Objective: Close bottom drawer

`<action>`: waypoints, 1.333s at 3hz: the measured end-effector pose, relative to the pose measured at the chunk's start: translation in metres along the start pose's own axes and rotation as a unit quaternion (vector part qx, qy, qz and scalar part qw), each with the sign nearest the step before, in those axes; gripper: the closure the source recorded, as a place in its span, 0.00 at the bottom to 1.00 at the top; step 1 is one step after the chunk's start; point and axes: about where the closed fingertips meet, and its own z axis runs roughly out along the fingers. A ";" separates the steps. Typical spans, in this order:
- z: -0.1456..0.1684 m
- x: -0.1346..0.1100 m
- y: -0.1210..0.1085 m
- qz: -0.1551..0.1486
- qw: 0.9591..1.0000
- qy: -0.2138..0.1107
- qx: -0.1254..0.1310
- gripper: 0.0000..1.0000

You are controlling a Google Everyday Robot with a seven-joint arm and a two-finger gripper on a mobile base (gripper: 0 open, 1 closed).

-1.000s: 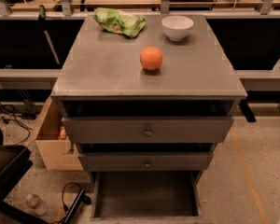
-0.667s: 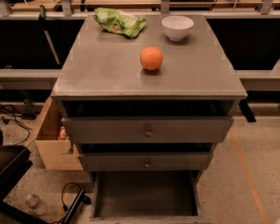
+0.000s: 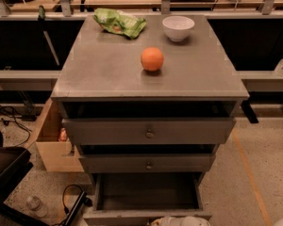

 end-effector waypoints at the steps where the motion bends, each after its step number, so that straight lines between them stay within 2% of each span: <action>1: 0.000 0.000 0.003 0.000 1.000 0.000 0.000 1.00; 2: 0.004 0.004 -0.020 -0.002 1.000 -0.002 0.006 1.00; 3: 0.005 0.005 -0.025 -0.003 1.000 -0.002 0.008 1.00; 4: 0.009 0.011 -0.053 -0.003 1.000 -0.005 0.014 1.00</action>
Offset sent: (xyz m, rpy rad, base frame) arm 0.1734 -0.0321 -0.0171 0.0225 -0.0886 -0.0211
